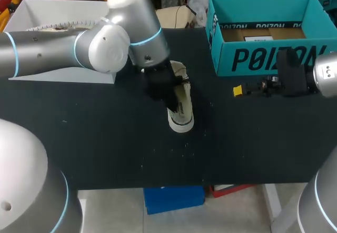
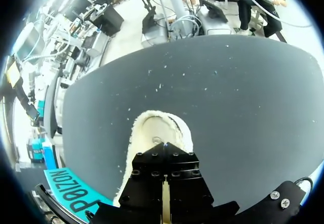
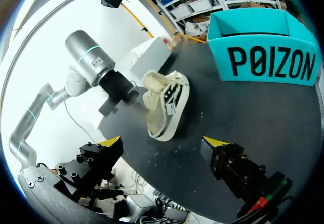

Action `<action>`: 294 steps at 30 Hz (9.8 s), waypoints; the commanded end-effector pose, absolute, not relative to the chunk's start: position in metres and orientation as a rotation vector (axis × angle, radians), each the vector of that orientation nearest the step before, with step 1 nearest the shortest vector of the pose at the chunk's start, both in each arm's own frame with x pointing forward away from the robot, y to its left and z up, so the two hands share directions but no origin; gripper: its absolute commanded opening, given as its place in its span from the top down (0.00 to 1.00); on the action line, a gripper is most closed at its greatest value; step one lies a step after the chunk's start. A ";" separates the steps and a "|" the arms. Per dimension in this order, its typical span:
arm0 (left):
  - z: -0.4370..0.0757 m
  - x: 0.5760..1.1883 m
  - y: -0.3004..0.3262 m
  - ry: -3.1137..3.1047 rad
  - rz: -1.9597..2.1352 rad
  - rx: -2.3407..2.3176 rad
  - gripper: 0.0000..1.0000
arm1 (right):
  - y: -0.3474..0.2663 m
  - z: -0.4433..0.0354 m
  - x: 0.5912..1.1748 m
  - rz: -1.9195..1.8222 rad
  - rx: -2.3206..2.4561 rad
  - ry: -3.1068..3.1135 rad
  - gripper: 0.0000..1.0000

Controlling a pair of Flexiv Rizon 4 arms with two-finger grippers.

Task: Take the shoe out of the shoebox, open the shoe tongue, remove and reinsert the insole, then place the shoe into the shoebox

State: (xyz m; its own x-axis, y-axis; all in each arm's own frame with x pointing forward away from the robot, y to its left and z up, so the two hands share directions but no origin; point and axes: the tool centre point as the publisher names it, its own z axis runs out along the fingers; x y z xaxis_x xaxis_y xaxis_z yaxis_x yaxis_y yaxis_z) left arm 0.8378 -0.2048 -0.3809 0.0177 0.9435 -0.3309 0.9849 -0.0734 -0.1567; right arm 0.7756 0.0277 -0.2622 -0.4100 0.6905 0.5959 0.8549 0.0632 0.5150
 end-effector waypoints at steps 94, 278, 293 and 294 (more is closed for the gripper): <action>-0.344 0.936 -0.205 2.057 -0.898 1.914 1.00 | 0.029 -0.262 0.776 -1.264 -1.586 -2.141 0.00; -0.297 0.895 -0.061 2.806 -1.129 -0.019 0.00 | 0.029 -0.262 0.776 -1.264 -1.586 -2.141 0.00; -0.297 0.895 -0.061 2.806 -1.129 -0.019 0.00 | 0.029 -0.262 0.776 -1.264 -1.586 -2.141 0.00; -0.297 0.895 -0.061 2.806 -1.129 -0.019 0.00 | 0.029 -0.262 0.776 -1.264 -1.586 -2.141 0.00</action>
